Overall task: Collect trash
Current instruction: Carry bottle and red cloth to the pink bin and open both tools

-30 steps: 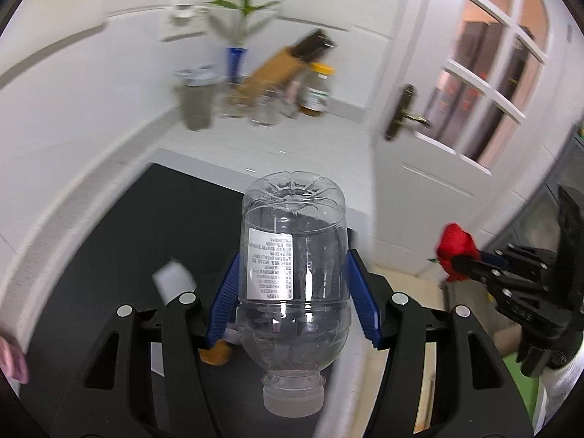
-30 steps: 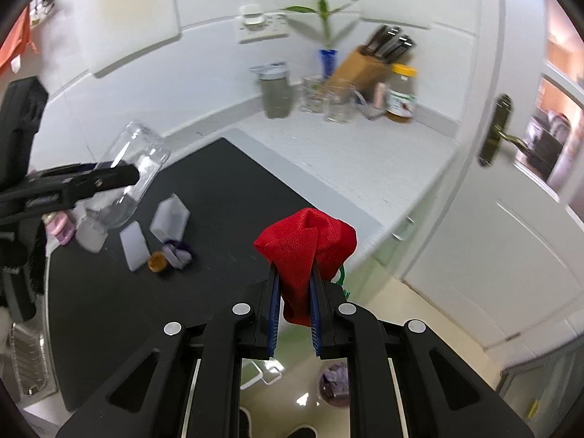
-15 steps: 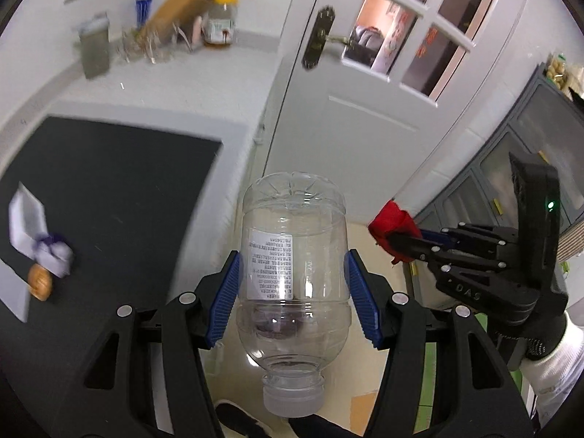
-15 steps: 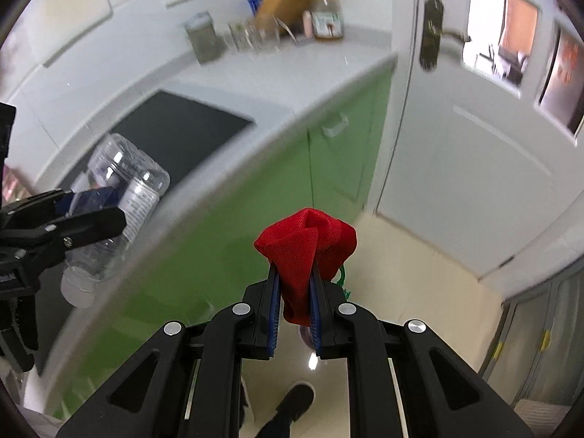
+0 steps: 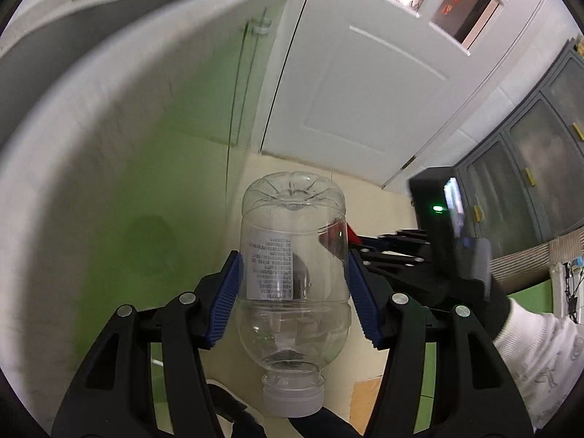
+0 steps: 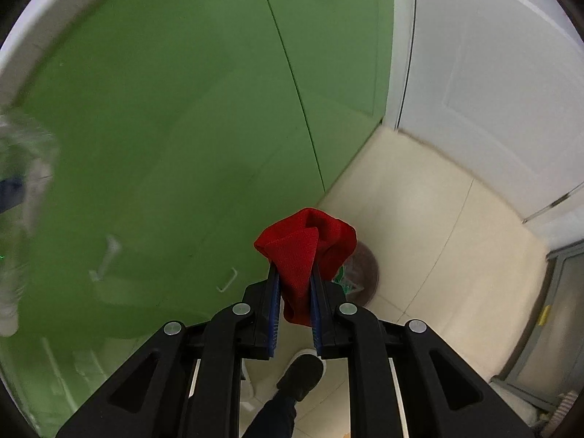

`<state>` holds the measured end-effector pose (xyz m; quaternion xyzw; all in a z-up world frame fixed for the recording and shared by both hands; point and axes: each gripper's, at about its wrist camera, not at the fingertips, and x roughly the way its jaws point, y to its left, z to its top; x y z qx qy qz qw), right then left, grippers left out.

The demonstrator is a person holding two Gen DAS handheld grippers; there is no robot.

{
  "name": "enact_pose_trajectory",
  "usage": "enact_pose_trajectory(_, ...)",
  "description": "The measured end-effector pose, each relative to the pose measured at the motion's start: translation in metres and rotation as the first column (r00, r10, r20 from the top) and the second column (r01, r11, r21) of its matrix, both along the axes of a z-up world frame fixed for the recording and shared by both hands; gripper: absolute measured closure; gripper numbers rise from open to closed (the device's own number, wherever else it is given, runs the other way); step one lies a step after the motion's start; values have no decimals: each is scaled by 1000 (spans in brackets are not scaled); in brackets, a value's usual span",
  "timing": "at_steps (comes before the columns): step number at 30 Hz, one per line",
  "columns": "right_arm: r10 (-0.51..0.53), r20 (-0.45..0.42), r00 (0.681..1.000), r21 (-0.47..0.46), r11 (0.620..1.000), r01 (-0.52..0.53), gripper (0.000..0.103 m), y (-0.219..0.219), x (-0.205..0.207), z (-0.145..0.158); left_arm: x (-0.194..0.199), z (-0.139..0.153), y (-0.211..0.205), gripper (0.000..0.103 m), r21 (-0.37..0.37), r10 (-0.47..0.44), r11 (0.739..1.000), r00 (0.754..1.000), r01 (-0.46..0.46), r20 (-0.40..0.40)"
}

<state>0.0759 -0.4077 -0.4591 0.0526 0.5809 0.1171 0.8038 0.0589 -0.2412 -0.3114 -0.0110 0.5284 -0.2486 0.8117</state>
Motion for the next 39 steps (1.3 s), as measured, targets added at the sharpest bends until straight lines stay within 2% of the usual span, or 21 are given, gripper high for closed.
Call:
enact_pose_trajectory(2,-12,-3,1000,-4,1000,12,81,-2,0,-23,-1,-20,-1,45,-2,-3,1000,1000,3,-14)
enact_pose_trajectory(3,-23,-8,1000,-5,1000,23,64,-4,1,-34,-1,-26,-3,45,0,-6,1000,1000,6,-17)
enact_pose_trajectory(4,-36,-6,999,-12,999,36,38,-6,-1,-43,0,-34,-6,45,3,-11,1000,1000,11,-21)
enact_pose_trajectory(6,-58,6,998,-8,998,58,18,-12,-2,-50,0,-46,-9,45,4,-17,1000,999,17,-34)
enact_pose_trajectory(7,-65,7,998,-2,998,65,14,-14,-4,-52,0,-52,-11,45,7,-23,1000,999,23,-39)
enact_pose_trajectory(12,-125,-12,992,-47,991,125,11,-31,-19,-51,3,-75,-27,45,25,-56,998,997,58,-59)
enact_pose_trajectory(16,-194,9,981,-98,976,194,10,-51,-27,-37,12,-112,-46,45,48,-97,994,991,102,-97)
enact_pose_trajectory(22,-241,30,970,-110,964,243,9,-69,-41,-32,32,-168,-88,45,74,-156,983,976,168,-149)
enact_pose_trajectory(24,-260,33,965,-105,959,262,9,-78,-47,-33,40,-183,-103,32,78,-160,982,974,174,-161)
enact_pose_trajectory(25,-270,36,962,-103,957,273,9,-82,-52,-34,41,-186,-105,12,77,-158,982,975,171,-154)
enact_pose_trajectory(26,-279,36,960,-101,954,281,9,-88,-49,-33,43,-189,-108,5,70,-156,983,977,168,-148)
enact_pose_trajectory(27,-288,37,957,-99,952,291,9,-91,-52,-33,43,-191,-108,3,69,-155,984,977,167,-150)
enact_pose_trajectory(30,-306,36,951,-93,947,308,9,-91,-62,-24,44,-186,-110,3,72,-154,984,977,166,-147)
enact_pose_trajectory(33,-308,46,950,-80,947,311,9,-87,-65,-10,39,-166,-105,3,65,-155,984,978,165,-139)
enact_pose_trajectory(36,-304,62,951,-63,949,308,9,-77,-66,21,29,-117,-93,3,46,-154,986,981,160,-115)
enact_pose_trajectory(39,-288,91,953,-40,955,293,7,-64,-69,69,24,-71,-88,3,24,-152,988,984,154,-91)
